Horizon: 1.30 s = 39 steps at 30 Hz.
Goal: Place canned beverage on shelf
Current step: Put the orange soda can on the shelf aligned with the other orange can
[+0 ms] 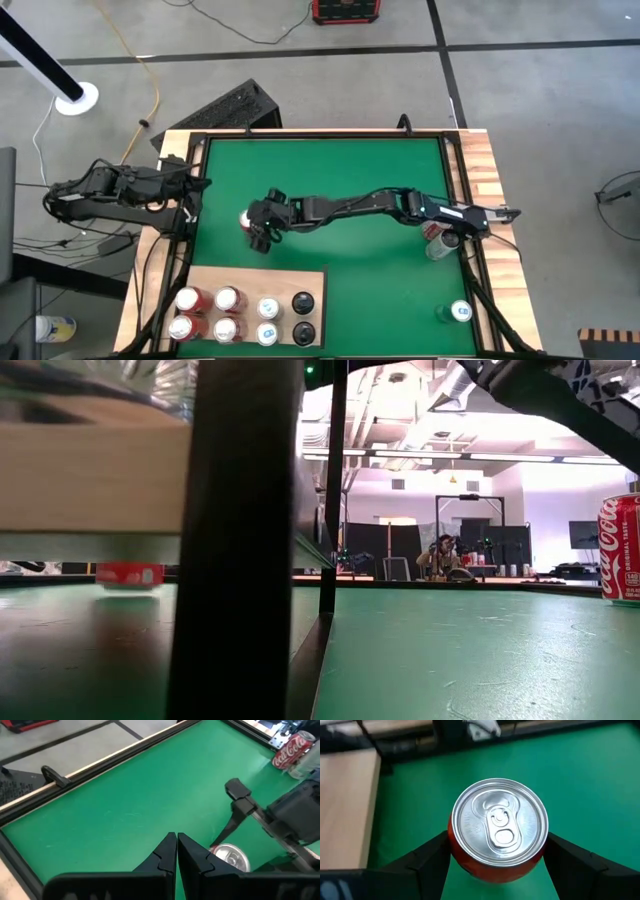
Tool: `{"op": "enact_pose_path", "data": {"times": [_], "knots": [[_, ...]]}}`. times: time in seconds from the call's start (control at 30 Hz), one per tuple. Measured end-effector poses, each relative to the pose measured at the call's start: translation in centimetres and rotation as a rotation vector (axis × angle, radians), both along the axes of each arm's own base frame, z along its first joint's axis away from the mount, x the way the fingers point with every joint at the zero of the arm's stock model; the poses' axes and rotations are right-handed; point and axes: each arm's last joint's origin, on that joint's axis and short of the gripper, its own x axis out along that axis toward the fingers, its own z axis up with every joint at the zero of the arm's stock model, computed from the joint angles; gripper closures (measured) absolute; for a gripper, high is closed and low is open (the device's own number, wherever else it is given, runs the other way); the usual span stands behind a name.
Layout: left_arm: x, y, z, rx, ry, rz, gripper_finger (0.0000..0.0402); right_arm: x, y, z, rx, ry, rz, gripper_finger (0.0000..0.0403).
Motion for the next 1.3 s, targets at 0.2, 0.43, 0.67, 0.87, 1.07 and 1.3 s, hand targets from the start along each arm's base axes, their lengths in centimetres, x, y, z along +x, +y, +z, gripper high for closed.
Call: {"op": "enact_pose_path", "data": {"times": [0.2, 0.43, 0.67, 0.87, 1.07, 1.3], "knots": [[0.0, 0.0, 0.0, -0.011, -0.004, -0.005, 0.0402, 0.1, 0.1, -0.2, 0.012, 0.0, 0.019, 0.0094], [0.0, 0.0, 0.0, 0.001, -0.006, 0.013, 0.0401, 0.1, 0.0, -0.3, 0.024, 0.006, 0.034, 0.0043], [0.0, 0.0, 0.0, 0.004, -0.006, 0.017, 0.0402, 0.0, 0.0, -0.2, 0.036, 0.009, 0.049, 0.0013], [0.2, 0.0, 0.3, -0.004, -0.031, -0.016, 0.0402, -0.8, -0.5, 2.8, 0.034, -0.029, 0.045, 0.0011], [1.4, -0.5, 1.0, 0.028, -0.058, -0.221, 0.0393, -4.5, -1.5, 10.4, -0.02, -0.053, 0.071, 0.001], [5.3, -1.2, 0.7, 0.112, 0.074, -0.488, 0.0287, -11.8, -2.3, 18.8, -0.079, -0.007, 0.095, 0.001]]}}
